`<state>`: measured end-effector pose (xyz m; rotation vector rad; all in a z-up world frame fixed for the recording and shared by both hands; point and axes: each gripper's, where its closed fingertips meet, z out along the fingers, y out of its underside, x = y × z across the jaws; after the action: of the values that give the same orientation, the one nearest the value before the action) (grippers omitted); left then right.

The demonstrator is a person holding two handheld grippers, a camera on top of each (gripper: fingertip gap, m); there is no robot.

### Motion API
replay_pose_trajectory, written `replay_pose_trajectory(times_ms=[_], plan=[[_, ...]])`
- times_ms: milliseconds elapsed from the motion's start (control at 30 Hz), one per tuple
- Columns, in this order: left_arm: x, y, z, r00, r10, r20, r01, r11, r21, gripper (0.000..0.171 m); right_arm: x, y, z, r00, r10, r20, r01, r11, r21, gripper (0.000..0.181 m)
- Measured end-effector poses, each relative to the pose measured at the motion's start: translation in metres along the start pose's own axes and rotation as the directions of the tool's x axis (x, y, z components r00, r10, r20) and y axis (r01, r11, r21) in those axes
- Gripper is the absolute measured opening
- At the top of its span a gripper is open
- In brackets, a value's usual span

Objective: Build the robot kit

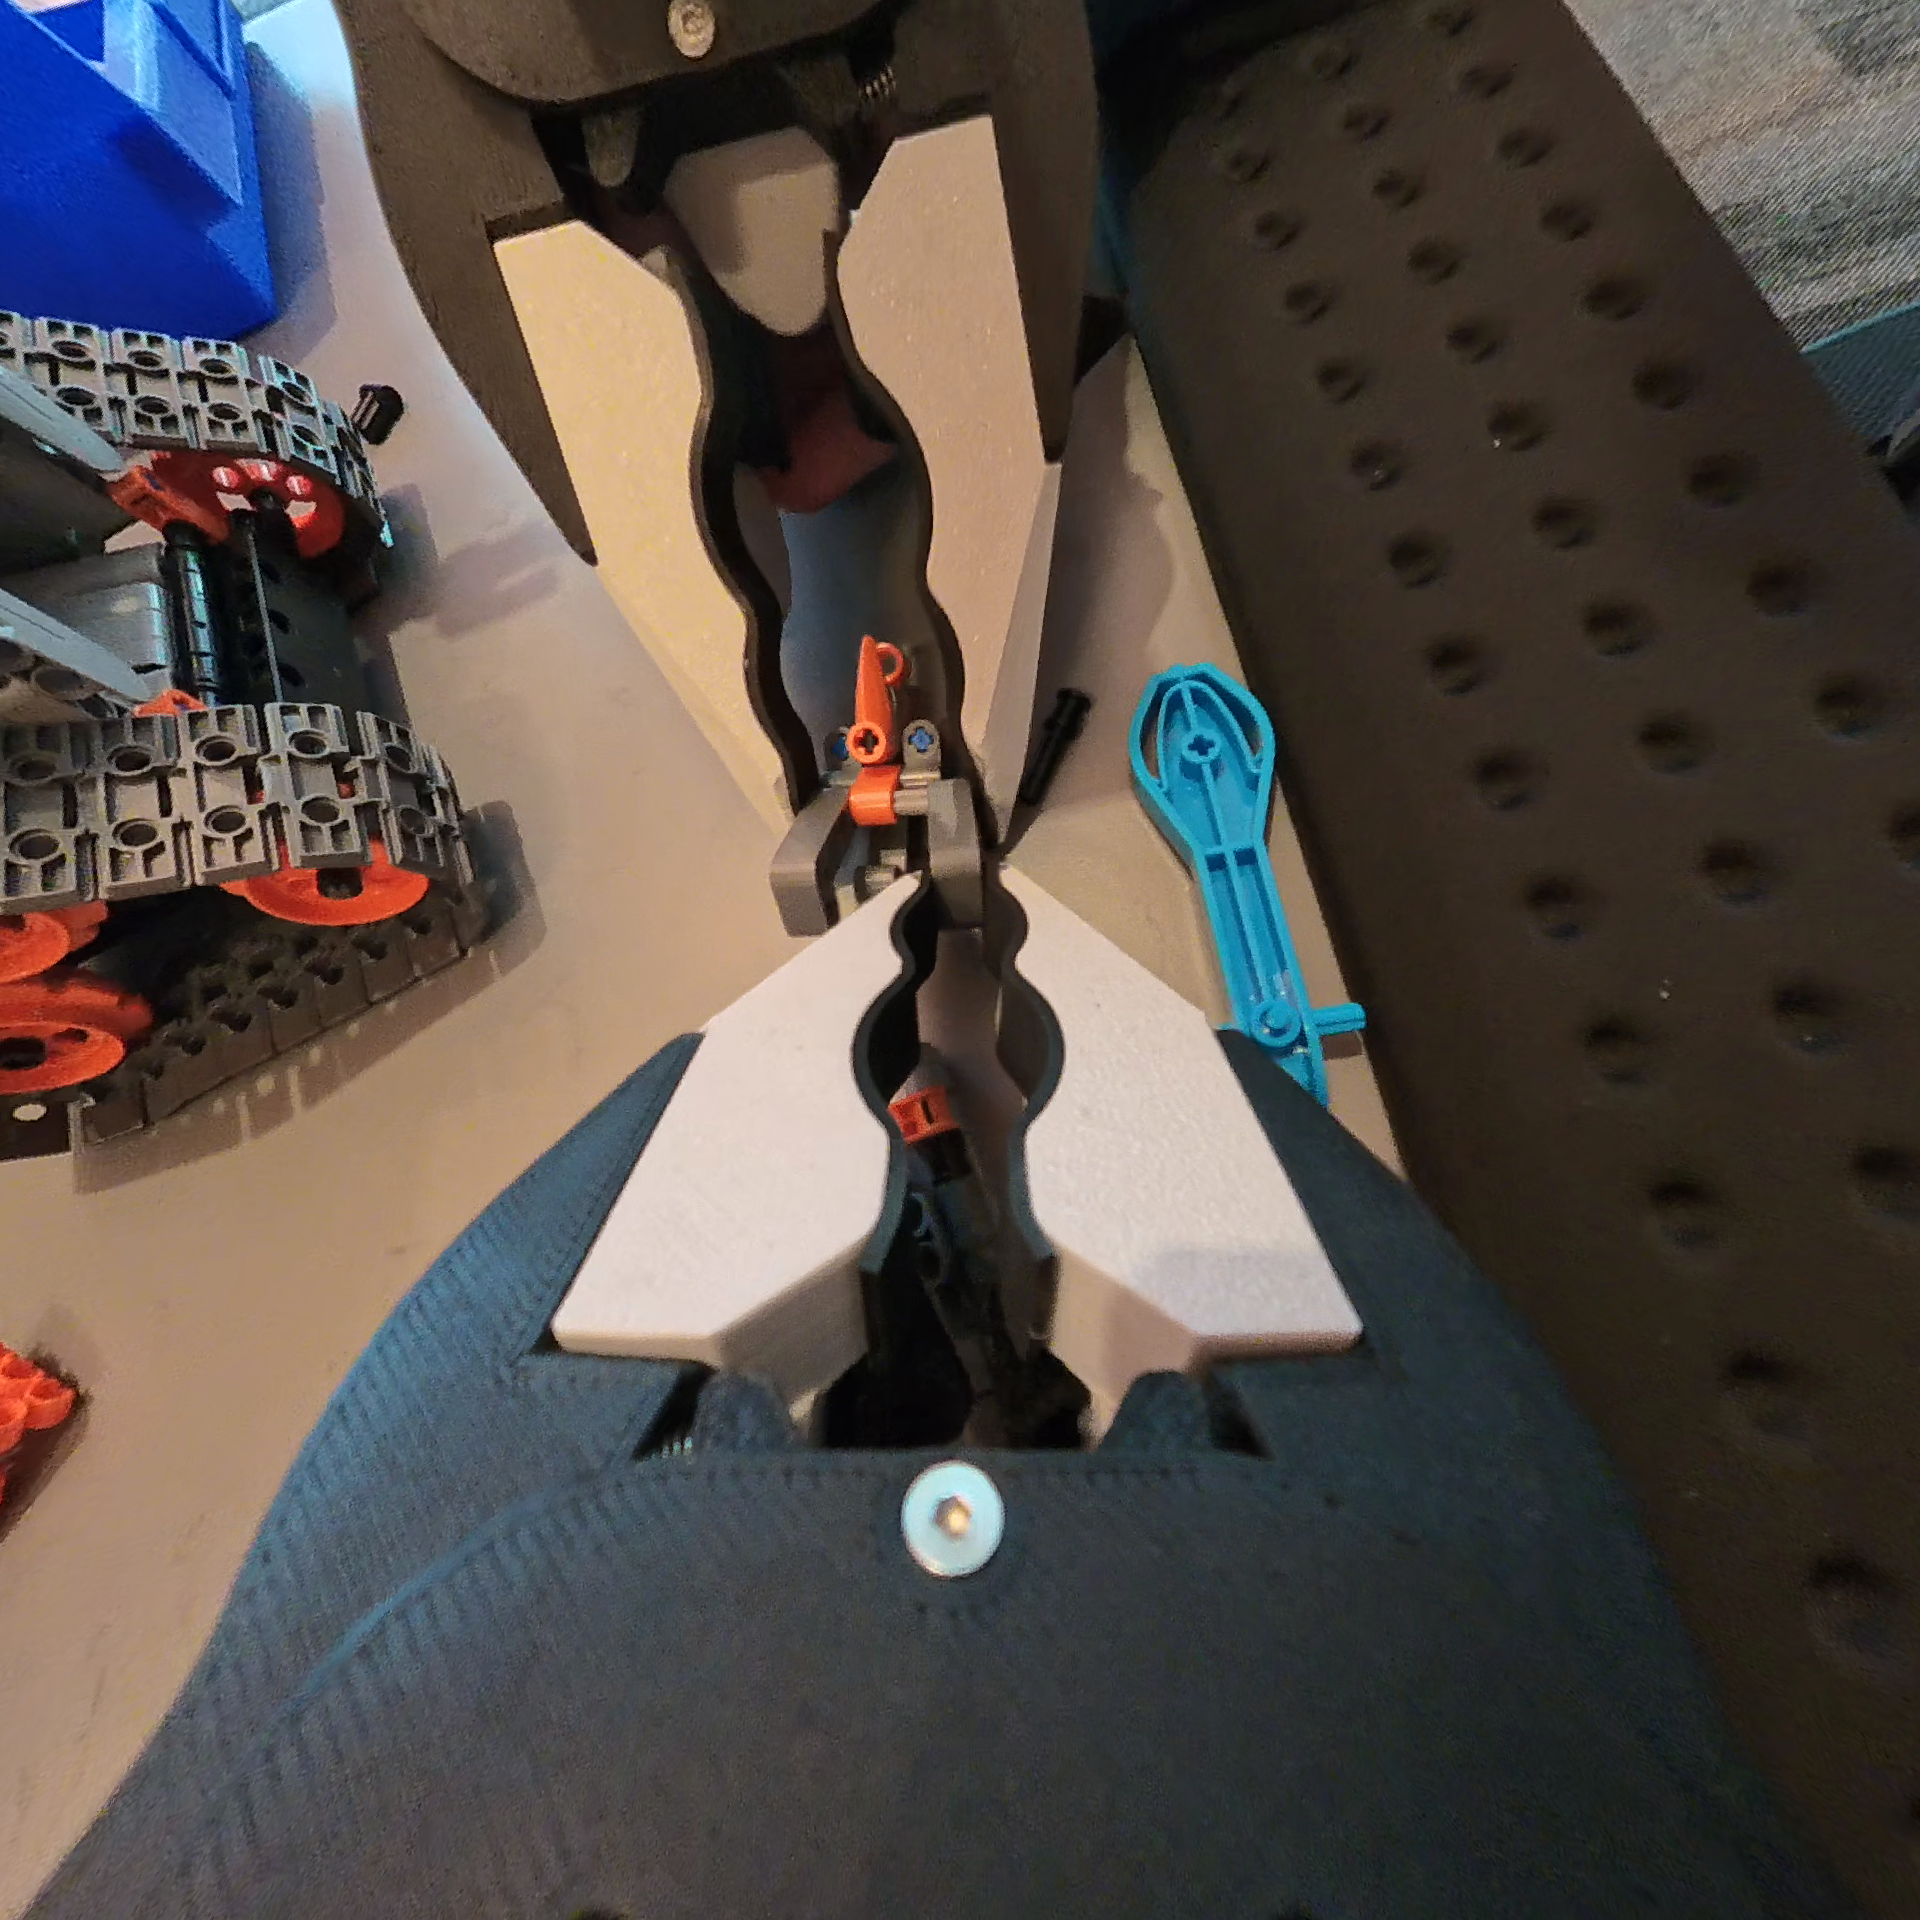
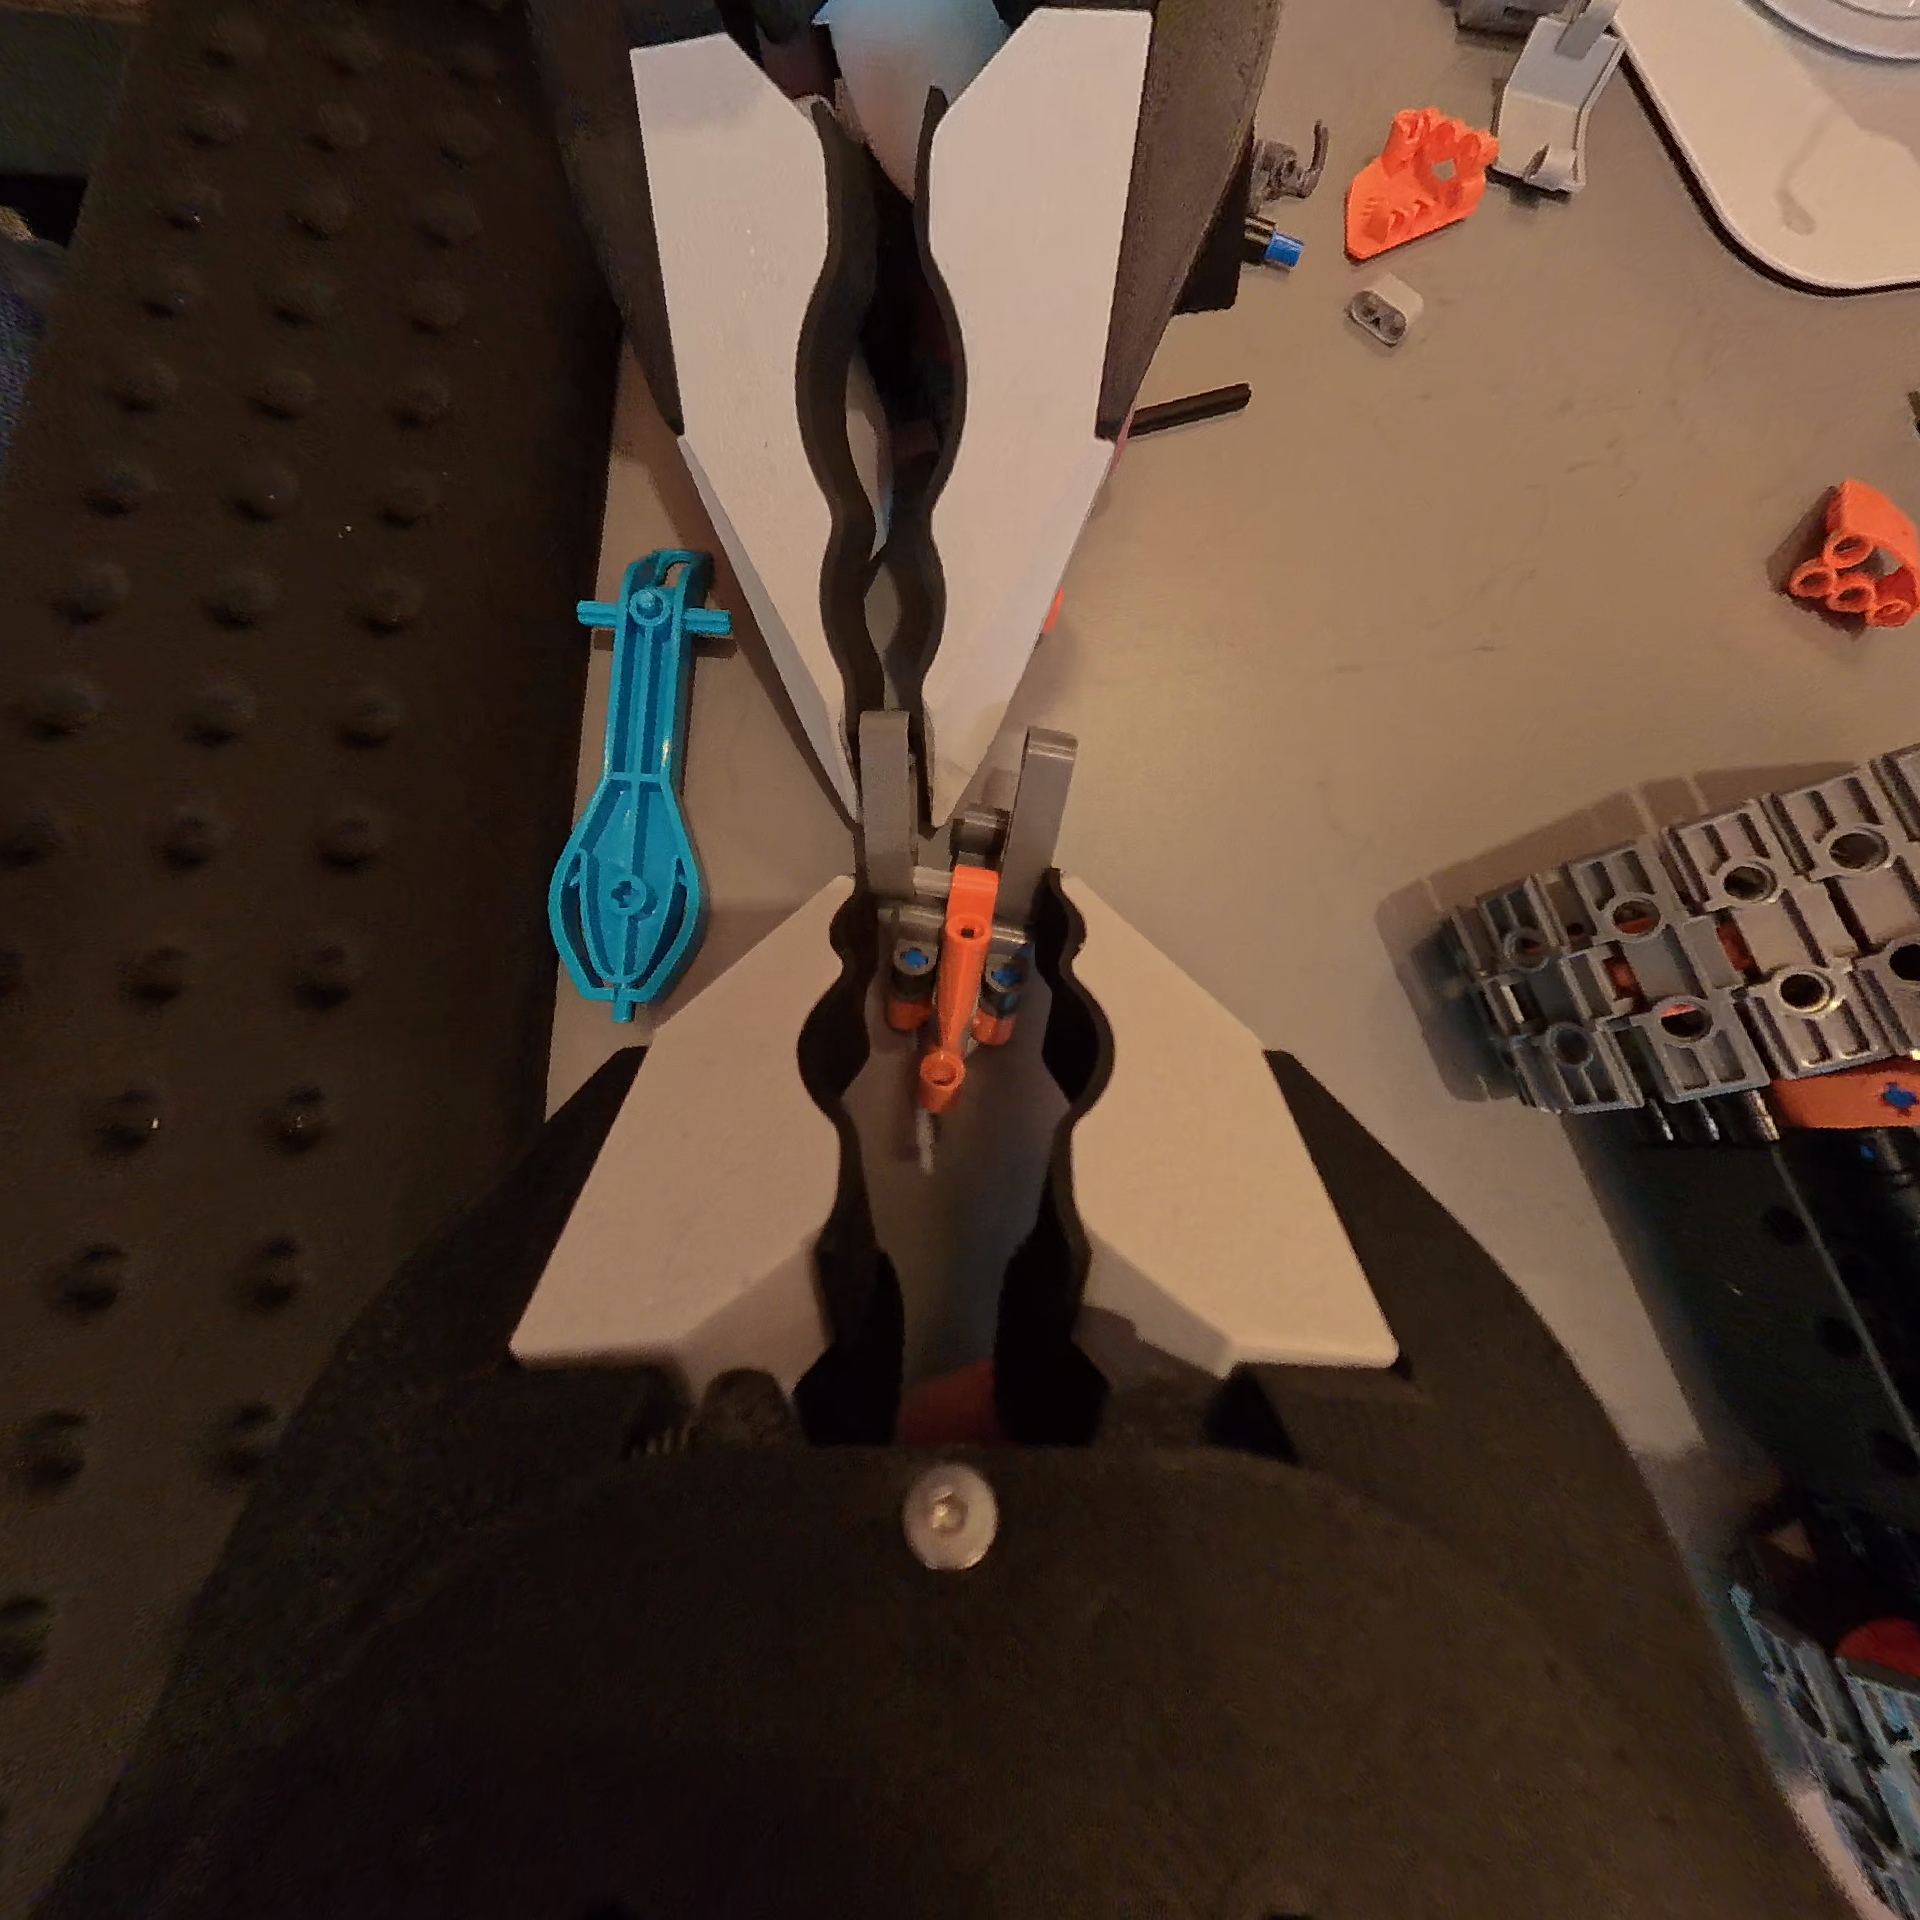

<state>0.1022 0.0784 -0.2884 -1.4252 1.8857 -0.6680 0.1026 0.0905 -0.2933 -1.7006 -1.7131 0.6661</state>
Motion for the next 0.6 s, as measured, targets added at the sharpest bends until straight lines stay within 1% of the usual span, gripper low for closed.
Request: replay_pose_trajectory(times_ms=[200,333,400,467,500,533,600], plan=[[-0.005,0.001,0.0,0.998,-0.042,0.036,0.043,0.999,-0.009,0.006,0.002,0.0,0.0,1.0,0.01,-0.005,-0.01,1.0,0.006,0.027],[-0.008,0.004,-0.005,0.993,-0.016,0.115,0.021,0.999,-0.048,0.009,0.002,0.0,-0.001,1.0,0.028,0.011,-0.028,1.0,0.013,0.027],[-0.013,0.007,-0.015,0.986,-0.013,0.167,0.025,0.997,-0.07,0.019,0.003,0.001,-0.001,0.999,0.045,0.015,-0.046,0.999,0.017,0.027],[-0.019,0.005,-0.025,0.977,-0.034,0.209,0.045,0.998,-0.046,0.029,0.003,0.001,-0.002,0.999,0.039,0.013,-0.039,0.999,0.018,0.027],[-0.022,0.003,-0.028,0.973,-0.035,0.229,0.045,0.998,-0.039,0.037,0.003,0.0,-0.001,0.999,0.036,0.013,-0.037,0.999,0.018,0.027],[-0.022,0.0,-0.027,0.973,-0.038,0.228,0.046,0.998,-0.033,0.044,0.002,0.0,-0.001,0.999,0.034,0.013,-0.035,0.999,0.017,0.027],[-0.022,-0.003,-0.018,0.979,-0.042,0.2,0.051,0.998,-0.04,0.053,0.002,0.0,-0.001,1.0,0.025,0.011,-0.025,1.0,0.018,0.027]])
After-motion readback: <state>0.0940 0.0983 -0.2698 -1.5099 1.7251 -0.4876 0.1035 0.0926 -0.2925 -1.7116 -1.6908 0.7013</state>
